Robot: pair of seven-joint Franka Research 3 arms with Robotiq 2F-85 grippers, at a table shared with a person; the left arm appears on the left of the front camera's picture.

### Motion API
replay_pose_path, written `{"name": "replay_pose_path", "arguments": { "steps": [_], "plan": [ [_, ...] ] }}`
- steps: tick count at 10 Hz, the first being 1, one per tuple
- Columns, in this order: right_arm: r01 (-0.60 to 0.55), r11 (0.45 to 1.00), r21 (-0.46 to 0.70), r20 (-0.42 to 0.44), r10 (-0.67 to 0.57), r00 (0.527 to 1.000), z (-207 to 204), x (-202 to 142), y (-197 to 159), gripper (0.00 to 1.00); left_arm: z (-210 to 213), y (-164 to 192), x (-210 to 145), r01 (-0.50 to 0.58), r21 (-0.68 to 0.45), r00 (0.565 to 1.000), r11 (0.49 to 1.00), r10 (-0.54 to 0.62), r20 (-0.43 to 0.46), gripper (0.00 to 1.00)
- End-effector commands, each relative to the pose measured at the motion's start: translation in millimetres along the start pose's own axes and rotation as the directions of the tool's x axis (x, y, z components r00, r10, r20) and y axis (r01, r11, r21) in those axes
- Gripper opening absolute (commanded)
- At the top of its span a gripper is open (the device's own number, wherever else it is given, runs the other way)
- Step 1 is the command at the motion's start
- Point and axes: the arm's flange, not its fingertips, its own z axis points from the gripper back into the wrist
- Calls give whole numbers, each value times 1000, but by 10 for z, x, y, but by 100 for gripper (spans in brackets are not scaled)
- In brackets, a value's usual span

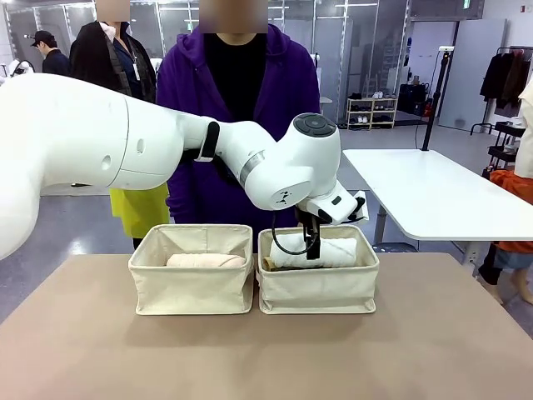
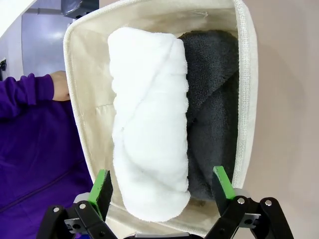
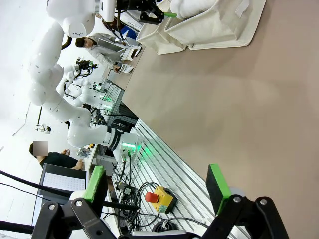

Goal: Divide the towels into two baskets.
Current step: Pick up one hotel-folded towel from the bottom of the table and place it in the Fabric basket indicated by the person.

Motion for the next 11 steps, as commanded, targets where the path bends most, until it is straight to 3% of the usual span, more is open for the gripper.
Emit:
{"name": "replay_pose_path", "arguments": {
  "steps": [1,6,9,11],
  "plan": [
    [-6,1000,6,12,6,1000,8,-3,41,100,8,0,2,5,3,1000,1000,-5,0,100],
    [-6,1000,6,12,6,1000,8,-3,41,100,0,-1,1,0,0,1000,1000,0,0,100],
    [-6,1000,6,12,6,1000,8,-3,41,100,738,131,-172,-265,-139,959,954,275,64,100],
    [-6,1000,6,12,6,1000,8,-3,41,100,1223,-9,-681,-435,-327,876,839,479,64,100]
  ]
}}
